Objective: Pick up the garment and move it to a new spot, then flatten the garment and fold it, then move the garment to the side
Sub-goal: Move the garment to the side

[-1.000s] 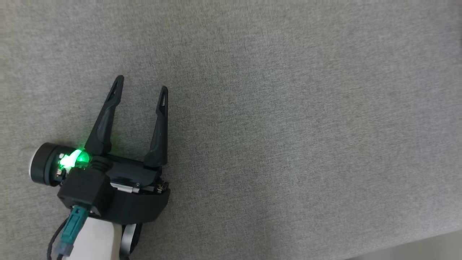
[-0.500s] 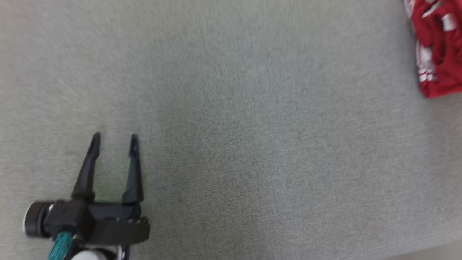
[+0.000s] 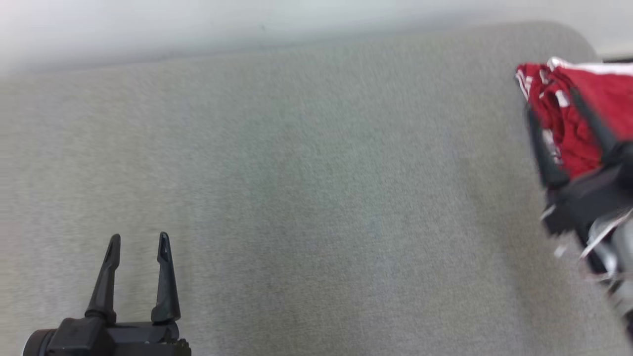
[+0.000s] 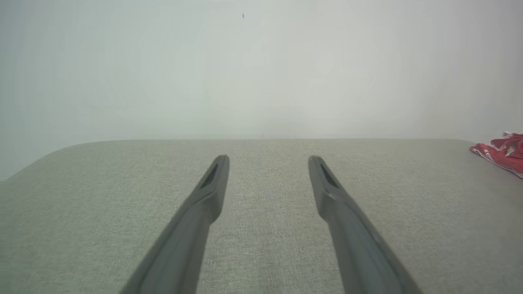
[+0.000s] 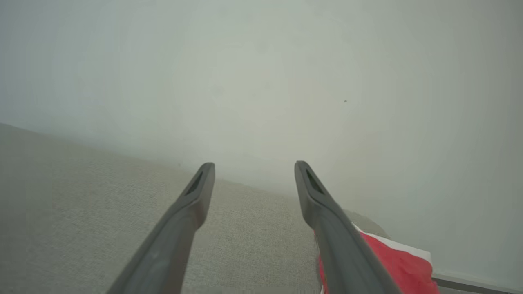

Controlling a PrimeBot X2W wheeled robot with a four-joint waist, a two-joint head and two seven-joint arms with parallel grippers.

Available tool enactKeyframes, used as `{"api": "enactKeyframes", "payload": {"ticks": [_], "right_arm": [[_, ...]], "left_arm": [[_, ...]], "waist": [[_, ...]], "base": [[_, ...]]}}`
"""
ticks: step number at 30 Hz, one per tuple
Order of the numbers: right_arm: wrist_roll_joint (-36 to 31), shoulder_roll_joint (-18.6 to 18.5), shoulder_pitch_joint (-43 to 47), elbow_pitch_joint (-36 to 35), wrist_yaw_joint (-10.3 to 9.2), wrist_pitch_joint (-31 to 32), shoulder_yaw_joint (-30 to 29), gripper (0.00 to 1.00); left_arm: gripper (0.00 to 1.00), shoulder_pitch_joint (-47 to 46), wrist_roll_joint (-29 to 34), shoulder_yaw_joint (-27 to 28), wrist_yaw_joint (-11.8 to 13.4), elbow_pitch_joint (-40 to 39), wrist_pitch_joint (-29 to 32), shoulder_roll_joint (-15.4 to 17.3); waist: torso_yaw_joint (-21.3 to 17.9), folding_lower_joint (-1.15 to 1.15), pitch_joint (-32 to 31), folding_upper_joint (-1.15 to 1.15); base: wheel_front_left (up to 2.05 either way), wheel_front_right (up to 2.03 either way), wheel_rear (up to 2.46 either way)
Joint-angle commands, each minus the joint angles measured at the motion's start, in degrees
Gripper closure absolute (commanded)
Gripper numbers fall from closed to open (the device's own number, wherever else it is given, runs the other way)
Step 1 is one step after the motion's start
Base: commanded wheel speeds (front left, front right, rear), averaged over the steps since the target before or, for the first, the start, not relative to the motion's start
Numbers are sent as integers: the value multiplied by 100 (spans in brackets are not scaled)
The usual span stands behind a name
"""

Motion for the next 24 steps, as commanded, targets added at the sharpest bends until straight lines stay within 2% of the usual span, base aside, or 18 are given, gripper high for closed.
{"api": "enactKeyframes", "payload": {"ticks": [1,8,13,20,24], "right_arm": [[-68,164,299,-118,-18,-23,-100,0],[-295,846,1640,-710,-18,-24,-541,0],[-533,1229,2462,-1006,-18,-24,-852,0],[-803,1865,3251,-1389,-19,-19,-1554,0],[-952,2038,3478,-1467,-19,-16,-1663,0]], "left_arm": [[0,81,-20,7,-10,25,1,-20],[0,146,-58,112,-82,182,2,-35],[0,269,-62,211,-105,267,2,-37],[0,420,-127,289,-130,426,2,-45],[0,487,-168,346,-150,560,2,-50]], "waist": [[279,1,-403,0],[494,1,-774,0],[507,1,-948,0],[471,1,-1114,0],[427,1,-1184,0]], "base": [[0,0,0],[0,0,0],[0,0,0],[0,0,0],[0,0,0]]}}
